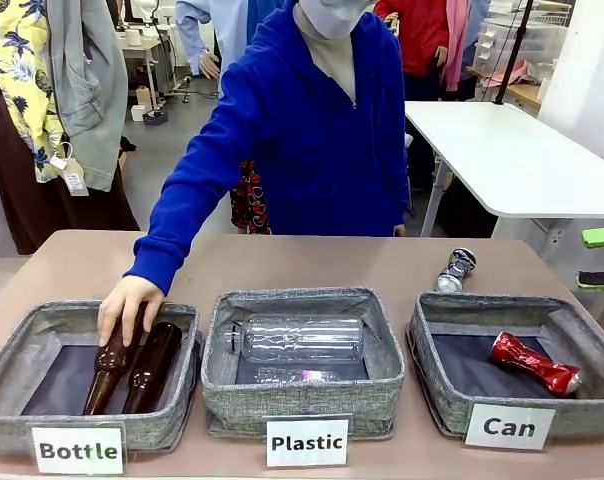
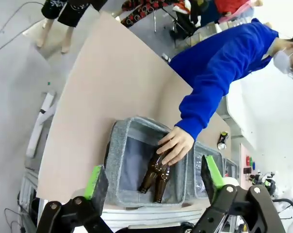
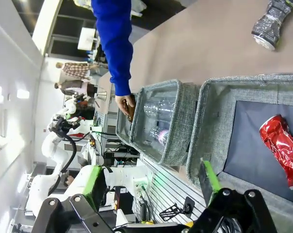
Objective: Sort the can waste into the basket.
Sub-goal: Pick up the can waste from the table and place it in the right Fabric basket.
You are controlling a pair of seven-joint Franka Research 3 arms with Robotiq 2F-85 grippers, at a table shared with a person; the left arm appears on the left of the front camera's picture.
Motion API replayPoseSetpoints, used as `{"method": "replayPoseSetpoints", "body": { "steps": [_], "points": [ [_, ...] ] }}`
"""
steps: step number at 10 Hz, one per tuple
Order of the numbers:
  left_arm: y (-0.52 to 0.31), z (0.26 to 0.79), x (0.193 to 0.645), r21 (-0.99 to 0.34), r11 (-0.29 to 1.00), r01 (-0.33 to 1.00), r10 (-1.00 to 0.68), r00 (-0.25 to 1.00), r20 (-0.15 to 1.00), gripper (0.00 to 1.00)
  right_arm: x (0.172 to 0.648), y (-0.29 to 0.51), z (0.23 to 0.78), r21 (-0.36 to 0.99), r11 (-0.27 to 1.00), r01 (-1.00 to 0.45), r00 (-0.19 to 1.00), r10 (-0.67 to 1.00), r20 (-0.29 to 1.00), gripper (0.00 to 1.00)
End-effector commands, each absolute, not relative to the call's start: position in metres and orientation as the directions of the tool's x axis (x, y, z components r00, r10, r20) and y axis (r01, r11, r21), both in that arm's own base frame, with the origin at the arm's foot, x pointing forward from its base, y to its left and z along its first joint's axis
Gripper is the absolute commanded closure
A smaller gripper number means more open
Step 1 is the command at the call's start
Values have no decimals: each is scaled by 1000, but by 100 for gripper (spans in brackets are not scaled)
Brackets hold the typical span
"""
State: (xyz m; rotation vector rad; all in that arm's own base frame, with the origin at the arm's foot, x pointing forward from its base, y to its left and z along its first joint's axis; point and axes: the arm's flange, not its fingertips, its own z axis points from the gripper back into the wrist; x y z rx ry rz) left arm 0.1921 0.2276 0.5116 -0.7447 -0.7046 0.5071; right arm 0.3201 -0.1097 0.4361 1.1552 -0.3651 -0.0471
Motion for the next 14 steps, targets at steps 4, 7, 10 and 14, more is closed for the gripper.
{"method": "replayPoseSetpoints", "body": {
  "steps": [4,7,10,14],
  "points": [
    [138,512,219,-726,685,-55,513,744,428,0,320,-108,437,896,414,-161,939,-214,268,0],
    [43,499,310,-709,674,206,177,887,426,0,325,-87,480,675,706,-213,928,-71,366,0],
    [-32,467,373,-717,612,334,-46,920,389,0,397,-39,503,295,951,-91,958,3,287,0],
    [-67,441,375,-718,605,343,-101,928,359,0,413,-9,505,188,976,-109,930,33,367,0]
  ]
}}
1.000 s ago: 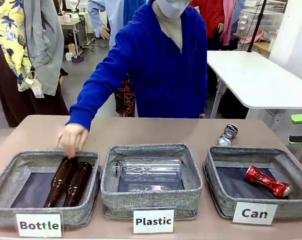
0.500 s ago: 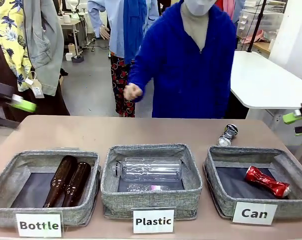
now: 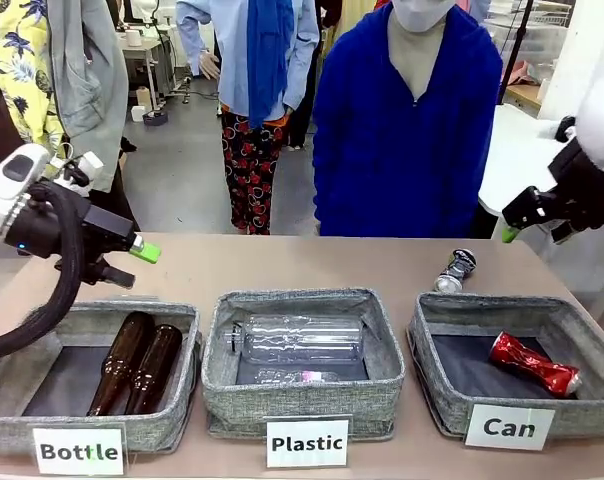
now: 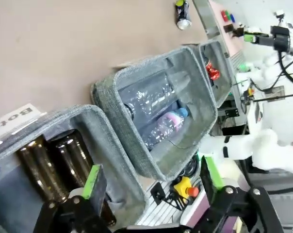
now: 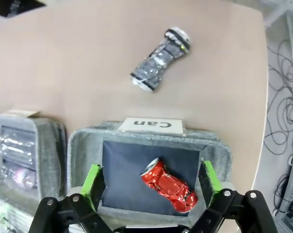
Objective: Sort the can waste into the basket.
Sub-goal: Pick up the can waste from the table and place it in the right Fabric basket.
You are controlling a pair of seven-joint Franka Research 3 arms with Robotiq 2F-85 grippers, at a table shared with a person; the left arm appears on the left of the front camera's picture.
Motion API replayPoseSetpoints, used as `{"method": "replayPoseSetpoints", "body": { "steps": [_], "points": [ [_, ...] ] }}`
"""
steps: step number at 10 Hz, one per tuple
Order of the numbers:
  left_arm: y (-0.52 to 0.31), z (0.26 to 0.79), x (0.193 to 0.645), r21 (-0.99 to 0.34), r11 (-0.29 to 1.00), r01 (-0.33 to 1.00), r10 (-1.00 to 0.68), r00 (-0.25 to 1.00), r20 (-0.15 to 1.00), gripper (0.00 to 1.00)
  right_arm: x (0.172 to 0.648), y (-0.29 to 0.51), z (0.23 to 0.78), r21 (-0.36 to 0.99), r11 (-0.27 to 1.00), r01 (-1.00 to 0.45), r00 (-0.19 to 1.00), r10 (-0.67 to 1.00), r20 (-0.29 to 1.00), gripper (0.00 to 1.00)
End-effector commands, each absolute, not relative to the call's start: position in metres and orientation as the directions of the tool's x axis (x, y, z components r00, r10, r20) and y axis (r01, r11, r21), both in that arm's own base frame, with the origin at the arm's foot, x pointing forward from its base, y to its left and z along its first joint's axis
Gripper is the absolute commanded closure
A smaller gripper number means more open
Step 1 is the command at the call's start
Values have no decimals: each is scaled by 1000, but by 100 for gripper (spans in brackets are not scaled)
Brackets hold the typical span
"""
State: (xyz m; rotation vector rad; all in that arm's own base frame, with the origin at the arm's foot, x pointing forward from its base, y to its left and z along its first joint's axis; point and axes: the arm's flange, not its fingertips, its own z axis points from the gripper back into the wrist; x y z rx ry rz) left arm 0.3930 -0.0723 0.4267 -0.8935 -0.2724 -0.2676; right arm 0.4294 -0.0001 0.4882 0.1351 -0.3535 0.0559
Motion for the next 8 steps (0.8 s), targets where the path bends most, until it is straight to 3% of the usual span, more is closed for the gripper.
{"method": "replayPoseSetpoints", "body": {
  "steps": [1,4,6,8],
  "points": [
    [-67,441,375,-718,605,343,-101,928,359,0,413,-9,505,188,976,-109,930,33,367,0],
    [-67,441,375,-718,605,343,-101,928,359,0,428,5,495,112,990,-85,940,43,340,0],
    [-67,441,375,-718,605,343,-101,928,359,0,486,27,496,89,996,13,941,-42,335,0],
    [-67,441,375,-718,605,343,-101,928,359,0,543,35,465,82,991,106,962,-123,244,0]
  ]
}}
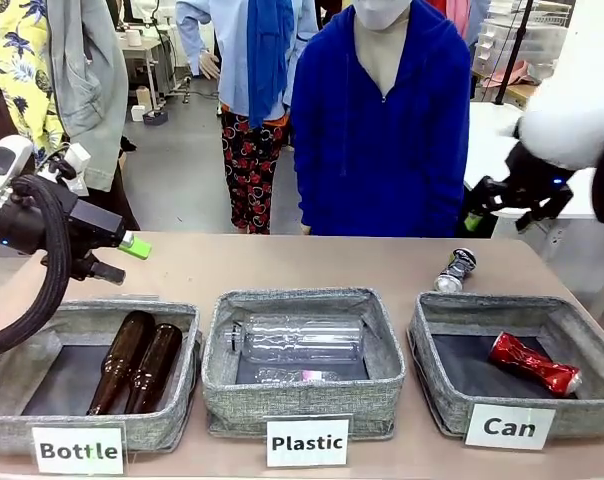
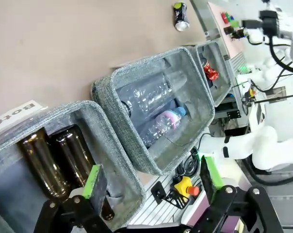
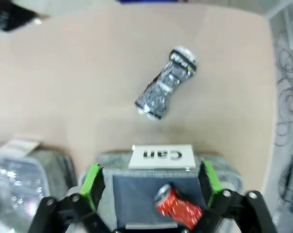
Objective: Sort the can waste into the basket.
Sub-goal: Pick up the can waste from the table and place it in the right Fabric basket.
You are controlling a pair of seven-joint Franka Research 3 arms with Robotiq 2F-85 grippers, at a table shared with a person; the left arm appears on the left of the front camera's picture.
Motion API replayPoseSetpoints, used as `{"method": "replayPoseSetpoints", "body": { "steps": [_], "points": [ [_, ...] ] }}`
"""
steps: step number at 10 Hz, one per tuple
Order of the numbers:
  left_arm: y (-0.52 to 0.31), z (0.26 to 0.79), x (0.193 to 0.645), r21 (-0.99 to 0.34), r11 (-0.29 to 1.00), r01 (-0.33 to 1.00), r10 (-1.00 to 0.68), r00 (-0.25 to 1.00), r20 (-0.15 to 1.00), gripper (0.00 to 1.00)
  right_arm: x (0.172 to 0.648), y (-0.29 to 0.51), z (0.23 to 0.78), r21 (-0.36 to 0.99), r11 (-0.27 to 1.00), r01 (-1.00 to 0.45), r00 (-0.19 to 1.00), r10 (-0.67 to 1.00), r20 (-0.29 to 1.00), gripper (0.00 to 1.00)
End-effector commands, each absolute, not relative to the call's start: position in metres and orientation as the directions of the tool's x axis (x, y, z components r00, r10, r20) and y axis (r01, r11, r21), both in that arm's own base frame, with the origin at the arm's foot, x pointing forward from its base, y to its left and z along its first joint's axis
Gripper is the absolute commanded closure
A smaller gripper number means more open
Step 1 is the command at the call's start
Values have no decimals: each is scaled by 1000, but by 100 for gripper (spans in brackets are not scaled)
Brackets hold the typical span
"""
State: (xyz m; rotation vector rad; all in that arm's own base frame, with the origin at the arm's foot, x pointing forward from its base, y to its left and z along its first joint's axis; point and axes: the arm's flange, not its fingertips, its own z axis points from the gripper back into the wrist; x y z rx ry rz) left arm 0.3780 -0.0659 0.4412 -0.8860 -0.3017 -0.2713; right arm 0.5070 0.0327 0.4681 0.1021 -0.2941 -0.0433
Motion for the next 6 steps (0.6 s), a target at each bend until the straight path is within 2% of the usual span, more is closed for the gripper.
{"method": "replayPoseSetpoints", "body": {
  "steps": [1,4,6],
  "points": [
    [-67,441,375,-718,605,343,-101,928,359,0,558,40,449,94,986,134,965,-152,216,0],
    [-67,441,375,-718,605,343,-101,928,359,0,594,40,409,38,956,291,940,-293,173,0],
    [-67,441,375,-718,605,343,-101,928,359,0,615,37,384,71,908,413,893,-419,164,0]
  ]
}}
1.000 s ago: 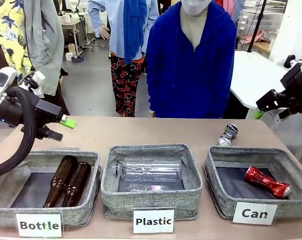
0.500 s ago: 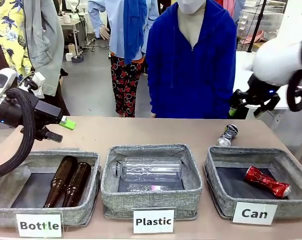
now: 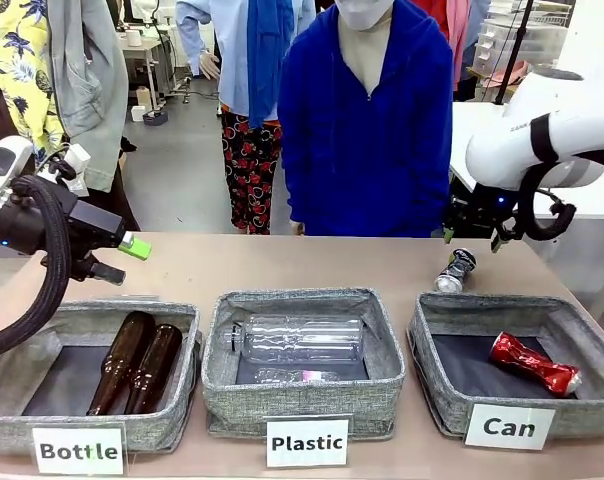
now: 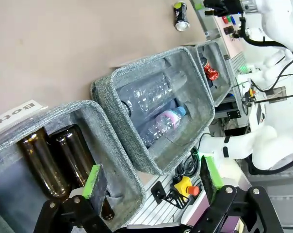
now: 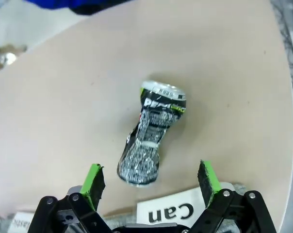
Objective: Sort the can waste into the basket.
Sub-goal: Pick up the can waste from the table and place it in the right Fabric basket.
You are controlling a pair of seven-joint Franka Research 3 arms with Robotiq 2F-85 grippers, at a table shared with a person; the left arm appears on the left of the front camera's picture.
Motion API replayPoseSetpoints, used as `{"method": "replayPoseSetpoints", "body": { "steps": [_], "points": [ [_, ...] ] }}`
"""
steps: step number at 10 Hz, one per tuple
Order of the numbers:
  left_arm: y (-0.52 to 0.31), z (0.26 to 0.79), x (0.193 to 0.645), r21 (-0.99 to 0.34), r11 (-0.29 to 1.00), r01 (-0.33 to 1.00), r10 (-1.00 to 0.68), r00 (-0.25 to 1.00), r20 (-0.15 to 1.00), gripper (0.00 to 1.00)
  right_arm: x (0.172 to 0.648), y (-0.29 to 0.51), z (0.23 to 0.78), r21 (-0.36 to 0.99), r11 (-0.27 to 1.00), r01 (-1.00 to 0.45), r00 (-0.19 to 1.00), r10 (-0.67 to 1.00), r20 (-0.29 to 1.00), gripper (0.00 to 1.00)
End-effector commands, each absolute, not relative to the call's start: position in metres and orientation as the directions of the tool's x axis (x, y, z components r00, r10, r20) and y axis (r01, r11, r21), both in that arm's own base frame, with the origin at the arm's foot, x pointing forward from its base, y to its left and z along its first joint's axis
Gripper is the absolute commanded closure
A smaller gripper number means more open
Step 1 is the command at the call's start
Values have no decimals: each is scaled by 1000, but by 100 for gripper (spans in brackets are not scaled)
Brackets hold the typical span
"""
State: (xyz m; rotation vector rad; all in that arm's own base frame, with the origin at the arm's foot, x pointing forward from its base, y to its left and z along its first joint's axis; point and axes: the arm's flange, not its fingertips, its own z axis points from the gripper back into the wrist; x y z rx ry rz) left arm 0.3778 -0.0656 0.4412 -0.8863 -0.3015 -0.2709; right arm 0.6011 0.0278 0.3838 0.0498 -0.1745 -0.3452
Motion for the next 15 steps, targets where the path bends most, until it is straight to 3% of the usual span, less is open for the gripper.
{"method": "replayPoseSetpoints", "body": {
  "steps": [1,3,4,5,6,9,10,12,15],
  "points": [
    [-67,441,375,-718,605,343,-101,928,359,0,620,37,372,52,775,630,767,-631,113,0],
    [-67,441,375,-718,605,343,-101,928,359,0,626,36,364,138,584,800,547,-805,232,0],
    [-67,441,375,-718,605,343,-101,928,359,0,626,33,366,133,551,824,503,-819,276,0],
    [-67,441,375,-718,605,343,-101,928,359,0,625,33,368,162,575,802,522,-806,279,0],
    [-67,441,375,-718,605,343,-101,928,359,0,625,21,362,163,614,773,591,-789,167,0],
    [-67,441,375,-718,605,343,-101,928,359,0,626,22,364,177,583,793,553,-810,195,0],
    [-67,441,375,-718,605,343,-101,928,359,0,631,25,354,120,676,727,641,-731,235,0],
    [-67,441,375,-718,605,343,-101,928,359,0,644,36,329,39,730,682,711,-674,200,0],
    [-67,441,375,-718,605,343,-101,928,359,0,656,44,300,-15,746,666,735,-653,180,0]
  ]
}}
